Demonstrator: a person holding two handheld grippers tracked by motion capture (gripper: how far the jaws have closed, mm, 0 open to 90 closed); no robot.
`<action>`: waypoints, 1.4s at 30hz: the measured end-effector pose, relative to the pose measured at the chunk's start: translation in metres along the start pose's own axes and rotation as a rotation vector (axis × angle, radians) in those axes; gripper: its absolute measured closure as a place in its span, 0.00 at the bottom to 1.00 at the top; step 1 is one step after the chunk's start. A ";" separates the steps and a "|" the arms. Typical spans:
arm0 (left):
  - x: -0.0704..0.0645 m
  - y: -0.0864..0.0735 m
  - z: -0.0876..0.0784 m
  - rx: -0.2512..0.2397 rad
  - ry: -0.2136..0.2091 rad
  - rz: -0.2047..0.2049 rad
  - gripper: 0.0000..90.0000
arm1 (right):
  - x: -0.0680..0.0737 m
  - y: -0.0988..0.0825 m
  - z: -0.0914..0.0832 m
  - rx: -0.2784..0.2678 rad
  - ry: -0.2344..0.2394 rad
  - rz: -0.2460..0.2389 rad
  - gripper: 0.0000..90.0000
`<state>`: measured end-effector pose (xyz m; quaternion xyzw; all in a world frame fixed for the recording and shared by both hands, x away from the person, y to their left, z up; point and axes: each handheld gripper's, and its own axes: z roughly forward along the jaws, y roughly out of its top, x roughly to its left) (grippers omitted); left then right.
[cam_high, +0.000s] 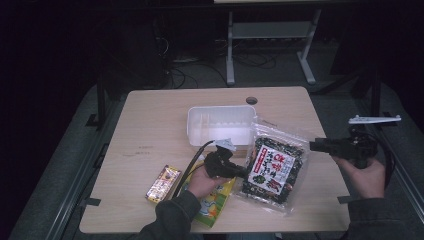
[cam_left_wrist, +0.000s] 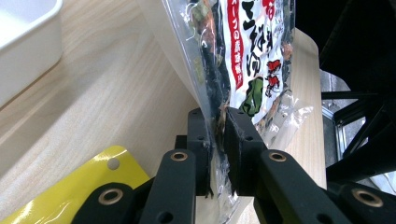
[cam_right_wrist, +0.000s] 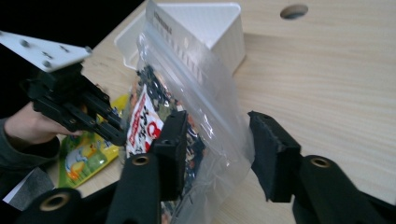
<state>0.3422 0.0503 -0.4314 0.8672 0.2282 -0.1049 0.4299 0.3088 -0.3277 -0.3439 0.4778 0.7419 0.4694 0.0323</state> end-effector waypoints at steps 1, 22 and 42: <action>0.000 0.000 0.000 -0.001 -0.001 0.000 0.90 | -0.001 -0.002 0.003 0.009 0.000 0.004 0.61; -0.001 0.000 0.000 -0.003 0.005 0.008 0.90 | -0.011 -0.034 0.060 0.133 0.200 0.048 0.54; 0.002 -0.007 -0.007 -0.036 0.017 -0.004 0.80 | 0.004 -0.028 0.055 0.069 0.354 0.040 0.82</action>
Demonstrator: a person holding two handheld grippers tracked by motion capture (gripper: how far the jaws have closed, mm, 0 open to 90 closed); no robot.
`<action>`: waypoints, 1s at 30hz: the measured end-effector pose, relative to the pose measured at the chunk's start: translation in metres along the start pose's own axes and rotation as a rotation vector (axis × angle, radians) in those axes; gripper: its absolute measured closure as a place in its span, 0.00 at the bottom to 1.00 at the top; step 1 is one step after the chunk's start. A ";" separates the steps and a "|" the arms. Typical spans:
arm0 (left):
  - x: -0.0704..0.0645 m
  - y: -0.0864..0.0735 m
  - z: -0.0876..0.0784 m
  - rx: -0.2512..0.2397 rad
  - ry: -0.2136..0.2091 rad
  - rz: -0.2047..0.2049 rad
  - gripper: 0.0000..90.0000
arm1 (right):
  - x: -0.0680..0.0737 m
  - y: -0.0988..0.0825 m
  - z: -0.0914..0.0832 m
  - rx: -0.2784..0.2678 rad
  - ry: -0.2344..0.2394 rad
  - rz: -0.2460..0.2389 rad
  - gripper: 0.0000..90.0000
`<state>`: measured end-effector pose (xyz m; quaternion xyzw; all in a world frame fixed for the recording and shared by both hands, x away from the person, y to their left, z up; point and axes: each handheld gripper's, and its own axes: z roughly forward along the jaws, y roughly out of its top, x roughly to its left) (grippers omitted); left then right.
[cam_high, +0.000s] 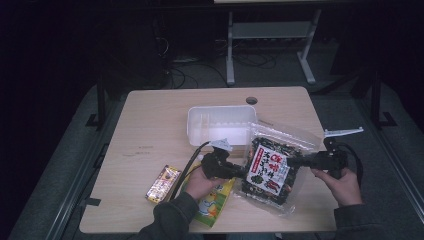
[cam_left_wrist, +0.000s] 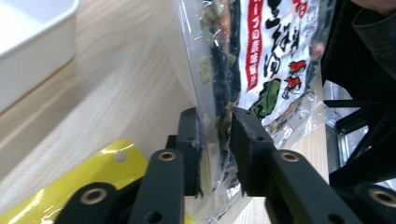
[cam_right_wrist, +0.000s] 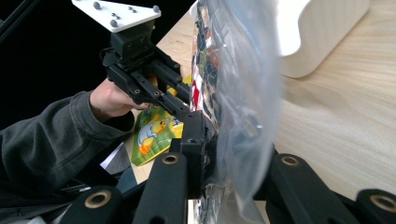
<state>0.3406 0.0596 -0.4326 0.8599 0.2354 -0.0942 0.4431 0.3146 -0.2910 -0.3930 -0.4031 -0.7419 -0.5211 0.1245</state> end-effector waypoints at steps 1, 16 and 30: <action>-0.001 0.000 -0.002 -0.001 0.006 0.000 0.79 | 0.002 0.001 -0.001 -0.002 0.001 -0.004 0.82; -0.013 -0.012 -0.043 -0.019 0.128 0.046 0.60 | 0.041 0.020 -0.022 -0.053 -0.121 -0.134 0.83; -0.017 -0.047 -0.096 -0.027 0.231 0.045 0.48 | 0.068 0.057 -0.022 -0.103 -0.171 -0.217 0.83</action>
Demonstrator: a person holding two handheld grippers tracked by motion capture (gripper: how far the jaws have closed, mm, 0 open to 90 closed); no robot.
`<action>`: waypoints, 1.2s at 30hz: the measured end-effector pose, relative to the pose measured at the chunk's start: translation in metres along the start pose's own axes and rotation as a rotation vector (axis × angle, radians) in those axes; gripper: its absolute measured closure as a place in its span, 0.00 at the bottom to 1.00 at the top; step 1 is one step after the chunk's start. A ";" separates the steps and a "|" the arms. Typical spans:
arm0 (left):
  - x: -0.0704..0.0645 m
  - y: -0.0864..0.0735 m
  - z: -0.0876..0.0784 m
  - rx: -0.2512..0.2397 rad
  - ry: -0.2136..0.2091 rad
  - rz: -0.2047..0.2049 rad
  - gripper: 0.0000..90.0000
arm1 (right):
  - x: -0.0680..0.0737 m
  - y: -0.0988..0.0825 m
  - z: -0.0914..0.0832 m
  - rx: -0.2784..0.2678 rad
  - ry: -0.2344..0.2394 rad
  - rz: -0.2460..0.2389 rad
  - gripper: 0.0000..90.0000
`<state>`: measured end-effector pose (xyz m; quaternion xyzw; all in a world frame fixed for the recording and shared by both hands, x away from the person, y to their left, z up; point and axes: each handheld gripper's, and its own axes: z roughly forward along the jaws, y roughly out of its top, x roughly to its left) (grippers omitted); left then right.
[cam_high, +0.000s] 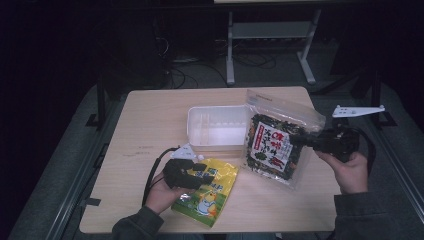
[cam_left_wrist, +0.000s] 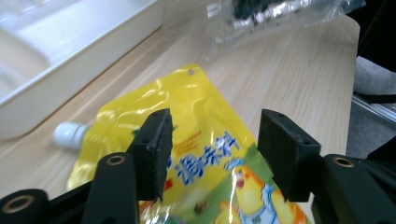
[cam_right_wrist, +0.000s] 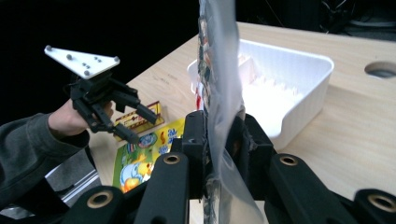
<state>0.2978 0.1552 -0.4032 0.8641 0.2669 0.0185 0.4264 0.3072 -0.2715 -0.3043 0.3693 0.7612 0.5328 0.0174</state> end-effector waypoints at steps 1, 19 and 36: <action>0.001 -0.003 -0.004 -0.001 0.008 -0.002 0.48 | 0.001 0.003 0.001 -0.002 -0.002 -0.006 0.83; 0.012 -0.041 -0.039 0.007 0.042 -0.034 0.36 | 0.015 0.060 0.052 -0.014 -0.065 -0.125 0.83; 0.018 -0.054 -0.047 -0.017 0.071 -0.058 0.33 | 0.000 0.099 0.111 -0.022 -0.137 -0.191 0.83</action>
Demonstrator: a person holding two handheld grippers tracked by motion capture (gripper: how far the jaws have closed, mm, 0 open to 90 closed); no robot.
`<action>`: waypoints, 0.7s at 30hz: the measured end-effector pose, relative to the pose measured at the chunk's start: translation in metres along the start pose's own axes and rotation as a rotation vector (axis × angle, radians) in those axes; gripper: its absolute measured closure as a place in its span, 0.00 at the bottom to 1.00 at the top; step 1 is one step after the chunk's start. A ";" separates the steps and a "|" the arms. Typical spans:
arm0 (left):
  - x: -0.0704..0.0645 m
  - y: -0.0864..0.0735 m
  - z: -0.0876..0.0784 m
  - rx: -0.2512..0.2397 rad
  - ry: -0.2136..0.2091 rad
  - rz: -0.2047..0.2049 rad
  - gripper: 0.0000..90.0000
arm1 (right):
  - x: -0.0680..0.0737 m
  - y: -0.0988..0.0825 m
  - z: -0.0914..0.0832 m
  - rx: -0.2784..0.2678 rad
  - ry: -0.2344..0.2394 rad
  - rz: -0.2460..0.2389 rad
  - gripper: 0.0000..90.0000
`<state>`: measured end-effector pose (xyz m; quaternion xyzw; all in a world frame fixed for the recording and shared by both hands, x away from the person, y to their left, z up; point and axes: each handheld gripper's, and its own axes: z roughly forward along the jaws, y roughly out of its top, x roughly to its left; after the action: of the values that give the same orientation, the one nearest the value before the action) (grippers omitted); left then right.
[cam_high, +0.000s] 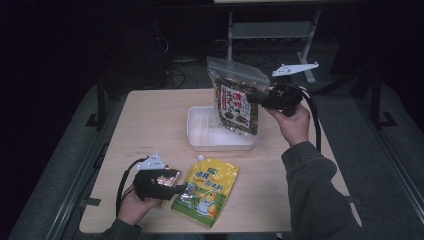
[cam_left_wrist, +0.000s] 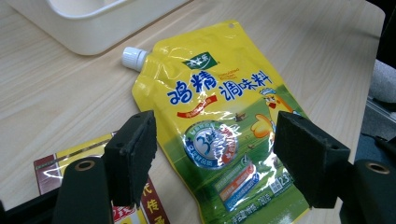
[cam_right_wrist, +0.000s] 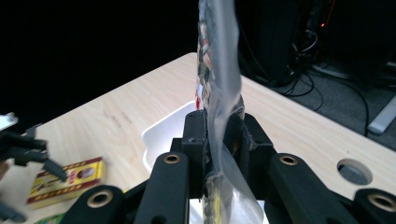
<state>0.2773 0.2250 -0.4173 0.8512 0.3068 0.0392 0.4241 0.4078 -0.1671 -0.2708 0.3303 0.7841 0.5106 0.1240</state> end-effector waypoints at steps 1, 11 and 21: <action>0.000 0.000 0.000 0.000 -0.002 -0.002 0.33 | -0.001 0.001 0.003 -0.006 -0.006 -0.002 0.83; 0.004 -0.003 -0.002 0.006 0.002 -0.009 0.32 | -0.014 0.003 0.027 -0.046 -0.037 -0.003 0.83; 0.005 -0.003 -0.003 -0.004 0.007 -0.012 0.32 | -0.024 -0.008 0.047 -0.040 -0.033 0.000 0.83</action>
<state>0.2791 0.2317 -0.4187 0.8484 0.3133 0.0403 0.4249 0.4475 -0.1504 -0.3018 0.3360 0.7717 0.5205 0.1436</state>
